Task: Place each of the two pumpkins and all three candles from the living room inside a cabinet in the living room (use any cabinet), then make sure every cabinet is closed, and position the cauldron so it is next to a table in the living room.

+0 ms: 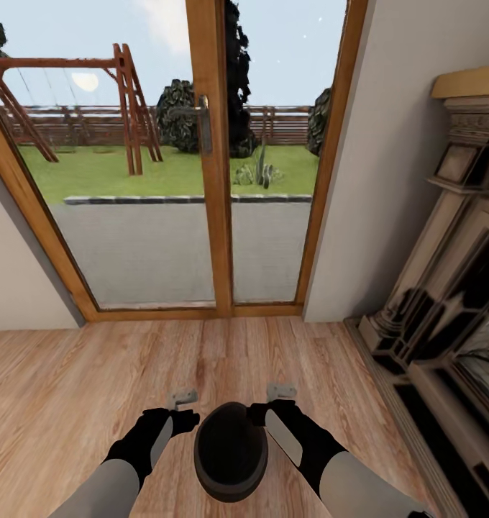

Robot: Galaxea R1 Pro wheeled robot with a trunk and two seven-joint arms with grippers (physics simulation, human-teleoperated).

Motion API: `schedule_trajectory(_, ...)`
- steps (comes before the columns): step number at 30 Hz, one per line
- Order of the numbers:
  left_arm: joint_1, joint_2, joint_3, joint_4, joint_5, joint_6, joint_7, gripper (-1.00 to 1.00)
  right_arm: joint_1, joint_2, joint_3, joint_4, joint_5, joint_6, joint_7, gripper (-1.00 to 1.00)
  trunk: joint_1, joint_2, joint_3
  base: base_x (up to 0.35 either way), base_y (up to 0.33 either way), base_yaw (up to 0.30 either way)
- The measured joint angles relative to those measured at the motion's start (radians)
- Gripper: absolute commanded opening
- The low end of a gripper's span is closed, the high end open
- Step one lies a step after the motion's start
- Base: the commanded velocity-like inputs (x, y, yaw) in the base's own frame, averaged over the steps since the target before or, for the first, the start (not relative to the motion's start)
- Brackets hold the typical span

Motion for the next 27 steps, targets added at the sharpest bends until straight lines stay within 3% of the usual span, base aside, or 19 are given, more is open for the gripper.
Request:
schedule_trajectory(18, 0.0, -0.01, -0.001, 0.005, -0.002, -0.025, 0.0, 1.0, 0.0, 0.0, 0.0, 0.0, 0.001, -0.001, -0.002, 1.0, 0.069, -0.126, -0.056, 0.0, 0.0, 0.0)
schedule_trajectory(27, 0.0, -0.023, -0.003, 0.051, -0.004, -0.077, 0.0, 1.0, 0.0, 0.0, 0.0, 0.0, 0.001, -0.001, -0.003, 1.0, 0.104, -0.189, -0.085, 0.0, 0.0, 0.0)
